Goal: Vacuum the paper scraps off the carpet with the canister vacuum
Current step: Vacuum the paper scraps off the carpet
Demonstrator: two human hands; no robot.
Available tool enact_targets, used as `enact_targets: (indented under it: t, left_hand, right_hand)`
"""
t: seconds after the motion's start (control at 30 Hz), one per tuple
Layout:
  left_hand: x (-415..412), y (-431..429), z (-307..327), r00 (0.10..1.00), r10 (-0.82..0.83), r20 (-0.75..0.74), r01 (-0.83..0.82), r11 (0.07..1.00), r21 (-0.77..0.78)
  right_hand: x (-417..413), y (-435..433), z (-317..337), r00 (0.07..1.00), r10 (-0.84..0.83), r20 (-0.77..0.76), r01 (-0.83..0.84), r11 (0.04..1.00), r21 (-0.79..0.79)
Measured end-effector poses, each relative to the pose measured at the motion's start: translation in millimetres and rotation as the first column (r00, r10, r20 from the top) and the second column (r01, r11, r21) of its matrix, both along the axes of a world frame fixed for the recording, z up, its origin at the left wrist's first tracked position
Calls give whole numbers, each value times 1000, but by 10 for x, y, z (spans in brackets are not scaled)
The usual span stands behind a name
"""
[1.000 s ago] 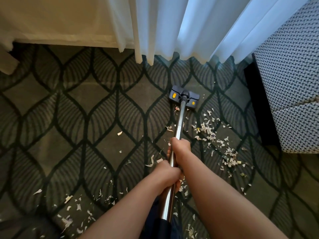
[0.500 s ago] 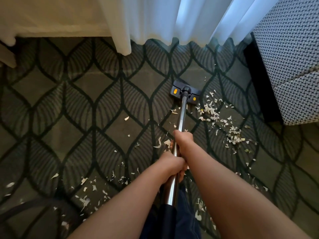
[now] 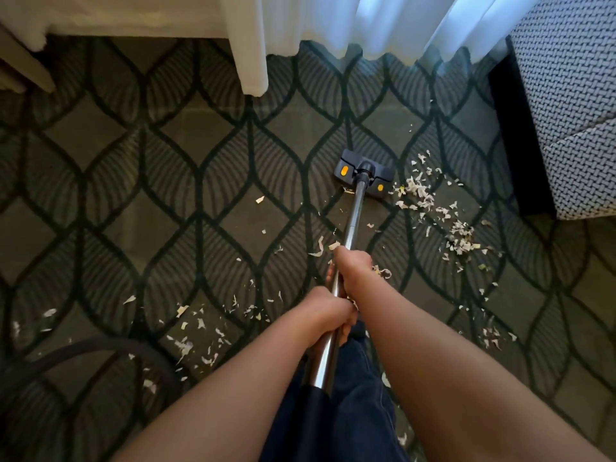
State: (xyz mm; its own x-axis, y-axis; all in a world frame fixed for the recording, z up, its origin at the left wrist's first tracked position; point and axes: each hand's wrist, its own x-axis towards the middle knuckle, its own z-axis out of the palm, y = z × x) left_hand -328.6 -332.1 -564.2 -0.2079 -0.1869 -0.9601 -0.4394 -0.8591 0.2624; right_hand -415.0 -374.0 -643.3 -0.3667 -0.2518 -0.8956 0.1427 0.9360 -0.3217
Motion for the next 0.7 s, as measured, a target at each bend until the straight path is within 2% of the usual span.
enact_targets:
  t: [0.43,0.7]
  left_hand:
    - [180,204,173,998,50,23,-50,999,12]
    - [29,107,338,1000,30,8,-29,996,-83]
  right_hand:
    - [207,219,196,1000,-12,-2,12,1000,-6]
    - [41,81,424,995,-101,-2,100,989,-105]
